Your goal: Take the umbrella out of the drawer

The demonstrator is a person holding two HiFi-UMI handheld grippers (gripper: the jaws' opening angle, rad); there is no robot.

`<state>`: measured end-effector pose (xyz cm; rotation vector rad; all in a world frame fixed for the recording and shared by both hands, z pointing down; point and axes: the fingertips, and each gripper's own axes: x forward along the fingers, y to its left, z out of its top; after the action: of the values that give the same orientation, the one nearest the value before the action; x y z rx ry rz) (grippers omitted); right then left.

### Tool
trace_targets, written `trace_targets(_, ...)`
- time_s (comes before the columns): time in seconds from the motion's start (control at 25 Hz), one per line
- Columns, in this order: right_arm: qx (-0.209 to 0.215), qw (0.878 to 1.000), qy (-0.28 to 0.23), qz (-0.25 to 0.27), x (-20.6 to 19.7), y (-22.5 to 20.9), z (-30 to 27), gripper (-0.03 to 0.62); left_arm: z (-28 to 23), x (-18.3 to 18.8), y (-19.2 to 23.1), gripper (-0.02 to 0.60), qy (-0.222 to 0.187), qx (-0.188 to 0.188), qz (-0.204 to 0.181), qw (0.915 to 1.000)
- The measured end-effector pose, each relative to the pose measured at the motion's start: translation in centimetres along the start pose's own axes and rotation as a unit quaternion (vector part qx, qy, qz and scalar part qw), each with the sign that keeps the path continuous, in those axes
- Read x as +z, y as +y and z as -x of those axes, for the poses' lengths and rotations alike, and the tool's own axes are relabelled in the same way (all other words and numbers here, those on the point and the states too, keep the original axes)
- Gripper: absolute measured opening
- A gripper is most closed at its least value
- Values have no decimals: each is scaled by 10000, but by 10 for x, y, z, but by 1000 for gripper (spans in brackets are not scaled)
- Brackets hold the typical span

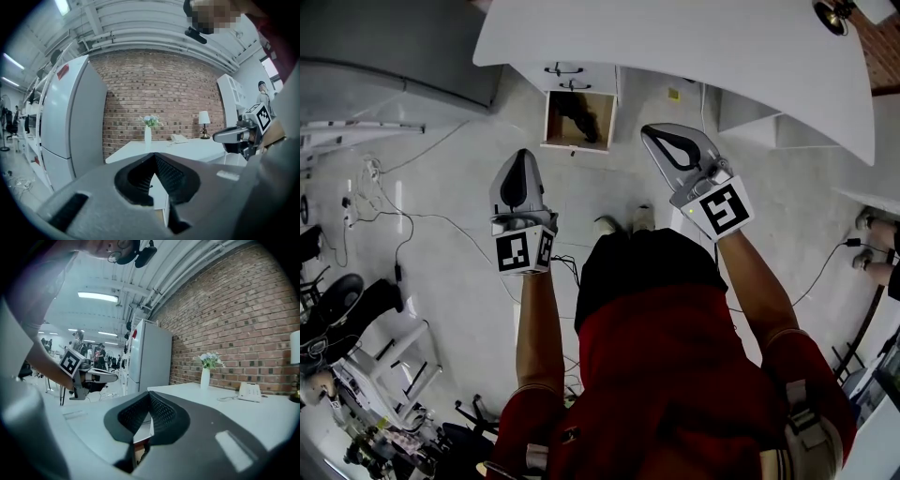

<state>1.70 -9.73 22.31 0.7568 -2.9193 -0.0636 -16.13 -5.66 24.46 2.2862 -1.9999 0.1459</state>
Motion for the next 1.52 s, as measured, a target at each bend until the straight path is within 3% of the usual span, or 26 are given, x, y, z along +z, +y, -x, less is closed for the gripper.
trace_targets(0.44,-56,9995,187,232,-123,1,-64,12,-53,-138,50,5,127,2,153,9998)
trace_targets(0.72,-148,9983,521,213,-208,-8,-92,12,-88,-226,71,38,276,-28,324,9991)
trace_targets(1.52,-452,9970,211,600,-372,-49,-149,12,-197,-435,102,219,799,73,855,9931)
